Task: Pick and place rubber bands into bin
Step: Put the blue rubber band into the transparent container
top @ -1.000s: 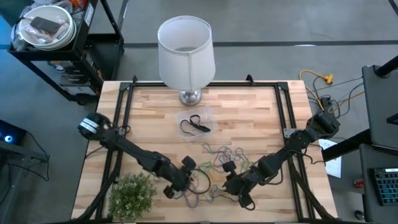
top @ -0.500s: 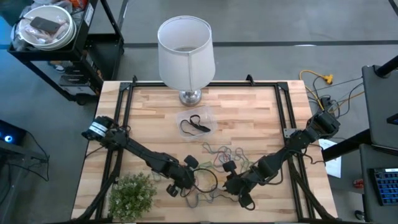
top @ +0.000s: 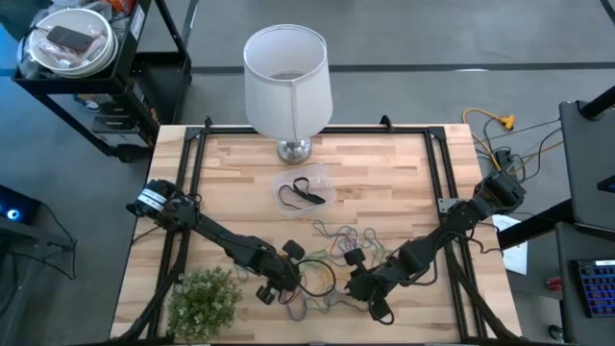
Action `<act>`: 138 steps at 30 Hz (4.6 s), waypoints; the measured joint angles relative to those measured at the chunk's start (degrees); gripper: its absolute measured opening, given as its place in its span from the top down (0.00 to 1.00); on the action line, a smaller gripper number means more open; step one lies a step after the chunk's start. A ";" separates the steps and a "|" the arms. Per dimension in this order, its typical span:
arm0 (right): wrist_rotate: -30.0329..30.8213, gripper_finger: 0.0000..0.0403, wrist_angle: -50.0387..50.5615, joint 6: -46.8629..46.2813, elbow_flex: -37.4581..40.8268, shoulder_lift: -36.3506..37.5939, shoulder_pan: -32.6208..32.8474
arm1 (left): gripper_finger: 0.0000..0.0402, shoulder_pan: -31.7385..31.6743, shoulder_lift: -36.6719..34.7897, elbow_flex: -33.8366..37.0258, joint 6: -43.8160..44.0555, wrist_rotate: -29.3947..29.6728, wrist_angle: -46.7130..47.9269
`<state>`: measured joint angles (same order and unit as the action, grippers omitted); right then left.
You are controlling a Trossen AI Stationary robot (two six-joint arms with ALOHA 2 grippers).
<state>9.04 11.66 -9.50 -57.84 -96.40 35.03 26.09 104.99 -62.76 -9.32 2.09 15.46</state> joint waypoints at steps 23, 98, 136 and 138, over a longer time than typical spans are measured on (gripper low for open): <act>0.00 0.83 0.04 -1.05 0.01 0.00 0.00 | 0.82 -0.26 0.02 3.30 1.44 0.21 -4.26; 0.02 0.83 1.81 -2.49 0.31 0.00 -0.01 | 1.00 -17.08 -19.80 4.54 -23.29 43.26 -18.00; 0.02 0.83 1.86 -2.49 0.66 -0.02 0.00 | 0.63 -27.61 -18.24 9.05 -13.52 28.60 -14.79; 0.02 0.83 1.86 -2.49 0.66 -0.02 0.00 | 0.63 -27.61 -18.43 9.00 -13.42 28.61 -14.07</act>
<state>9.06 13.52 -11.99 -57.19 -96.42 35.02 -1.52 86.56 -53.76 -22.74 30.70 1.39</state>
